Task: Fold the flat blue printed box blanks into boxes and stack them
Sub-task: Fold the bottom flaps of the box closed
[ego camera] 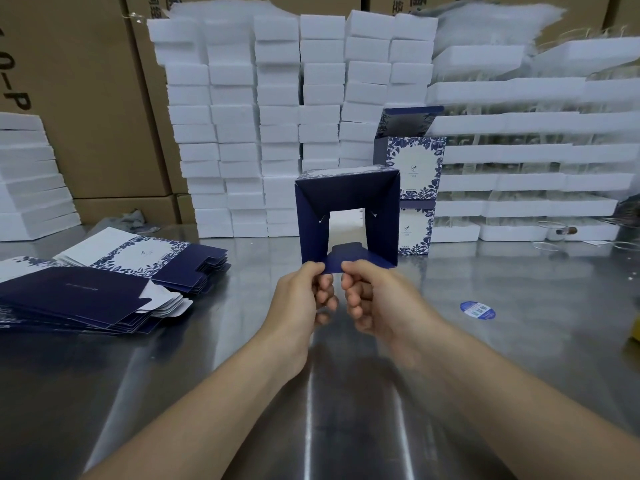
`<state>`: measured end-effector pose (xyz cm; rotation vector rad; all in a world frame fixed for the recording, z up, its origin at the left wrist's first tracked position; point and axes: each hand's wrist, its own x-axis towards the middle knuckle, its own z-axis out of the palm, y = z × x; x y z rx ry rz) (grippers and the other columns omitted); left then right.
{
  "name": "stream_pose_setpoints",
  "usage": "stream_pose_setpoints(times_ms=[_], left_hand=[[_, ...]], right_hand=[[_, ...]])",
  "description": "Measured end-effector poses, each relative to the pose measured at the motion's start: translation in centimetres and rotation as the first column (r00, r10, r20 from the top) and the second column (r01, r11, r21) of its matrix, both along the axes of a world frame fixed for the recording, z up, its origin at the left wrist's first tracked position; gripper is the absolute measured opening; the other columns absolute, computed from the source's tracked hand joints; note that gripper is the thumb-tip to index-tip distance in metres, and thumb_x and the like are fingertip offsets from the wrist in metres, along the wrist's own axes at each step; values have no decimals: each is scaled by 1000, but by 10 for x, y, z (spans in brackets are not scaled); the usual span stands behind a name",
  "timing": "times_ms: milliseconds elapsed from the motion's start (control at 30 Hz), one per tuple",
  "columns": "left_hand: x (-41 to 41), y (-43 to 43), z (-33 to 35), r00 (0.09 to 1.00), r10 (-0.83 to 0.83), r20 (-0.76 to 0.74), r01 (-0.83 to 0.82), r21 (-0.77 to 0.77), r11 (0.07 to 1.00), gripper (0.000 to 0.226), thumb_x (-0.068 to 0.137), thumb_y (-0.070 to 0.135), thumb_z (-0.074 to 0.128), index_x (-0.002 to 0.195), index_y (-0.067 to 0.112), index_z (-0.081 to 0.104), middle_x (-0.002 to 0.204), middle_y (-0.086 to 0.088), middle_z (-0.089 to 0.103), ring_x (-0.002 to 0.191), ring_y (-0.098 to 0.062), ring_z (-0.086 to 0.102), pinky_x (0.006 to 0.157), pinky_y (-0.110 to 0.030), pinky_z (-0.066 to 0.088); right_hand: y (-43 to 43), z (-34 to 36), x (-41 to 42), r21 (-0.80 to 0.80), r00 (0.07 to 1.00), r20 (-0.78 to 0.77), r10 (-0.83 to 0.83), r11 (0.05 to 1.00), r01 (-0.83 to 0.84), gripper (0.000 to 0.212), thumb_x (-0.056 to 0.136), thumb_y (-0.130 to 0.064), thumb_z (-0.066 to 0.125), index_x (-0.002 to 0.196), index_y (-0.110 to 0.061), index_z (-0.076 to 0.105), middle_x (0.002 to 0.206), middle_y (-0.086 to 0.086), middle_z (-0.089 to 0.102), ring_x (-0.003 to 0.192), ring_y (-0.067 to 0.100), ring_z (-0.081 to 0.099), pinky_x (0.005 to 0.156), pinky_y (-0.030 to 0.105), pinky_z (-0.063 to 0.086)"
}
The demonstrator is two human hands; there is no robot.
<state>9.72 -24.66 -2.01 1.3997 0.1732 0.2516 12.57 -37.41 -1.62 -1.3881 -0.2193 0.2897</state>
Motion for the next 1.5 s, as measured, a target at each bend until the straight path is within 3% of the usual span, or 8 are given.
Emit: stream_pose_setpoints(times_ms=[200, 367, 567, 867, 1000, 1200, 1300, 1500], left_hand=[[1, 1, 0, 999, 36, -8, -35, 56, 998, 50, 106, 28, 50, 56, 23, 48, 55, 4, 41, 52, -13, 49, 54, -29, 33], [1, 2, 1, 999, 0, -43, 0, -5, 1000, 57, 103, 31, 50, 47, 27, 42, 54, 5, 38, 52, -13, 48, 57, -30, 31], [0, 0, 1, 1000, 2, -14, -3, -40, 999, 50, 102, 23, 46, 53, 24, 40, 55, 4, 37, 52, -13, 47, 57, -30, 30], [3, 6, 0, 998, -47, -41, 46, -39, 998, 49, 97, 35, 52, 51, 26, 38, 56, 4, 34, 52, -13, 47, 60, -31, 32], [5, 4, -3, 997, -75, -20, 74, -44, 996, 52, 98, 30, 47, 47, 28, 40, 54, 5, 34, 52, -13, 47, 59, -30, 34], [5, 6, -3, 999, -33, -5, 33, 1, 999, 55, 99, 27, 44, 44, 27, 39, 53, 5, 35, 51, -12, 47, 60, -31, 33], [3, 5, -2, 999, -32, -9, 32, 27, 999, 53, 98, 28, 45, 46, 28, 37, 54, 4, 34, 51, -13, 46, 60, -32, 33], [2, 3, -2, 994, -95, -47, 98, 53, 994, 50, 99, 35, 49, 50, 25, 42, 55, 4, 36, 52, -14, 47, 58, -31, 33]], right_hand=[[-4, 2, 3, 78, 984, -77, -160, 983, 166, 31, 93, -26, 51, 63, -19, 50, 49, -4, 34, 40, 12, 26, 39, 23, 22], [-1, 0, 1, 44, 985, -21, -173, 984, 174, 27, 96, -18, 45, 69, -20, 43, 50, -7, 27, 41, 11, 19, 45, 26, 14], [-1, 3, -1, 28, 978, -30, -207, 978, 208, 30, 95, -26, 50, 66, -19, 45, 52, -4, 27, 44, 14, 20, 43, 26, 16], [4, -1, 1, -21, 972, 20, -236, 971, 236, 29, 98, -20, 43, 69, -20, 46, 49, -7, 31, 41, 11, 28, 42, 23, 21], [3, 1, 0, -18, 976, 20, -215, 976, 215, 29, 97, -23, 46, 69, -20, 45, 49, -6, 30, 42, 12, 30, 40, 22, 24], [1, 2, -4, -74, 981, 24, -192, 978, 194, 41, 98, -44, 60, 66, -20, 48, 50, -4, 35, 41, 12, 37, 40, 18, 28], [3, -1, -3, -66, 975, 28, -218, 973, 220, 50, 104, -53, 54, 68, -19, 51, 48, -5, 38, 39, 12, 37, 38, 17, 27], [3, -1, 1, -42, 969, 25, -244, 969, 245, 47, 110, -46, 47, 73, -16, 49, 48, -4, 35, 39, 12, 34, 36, 19, 25]])
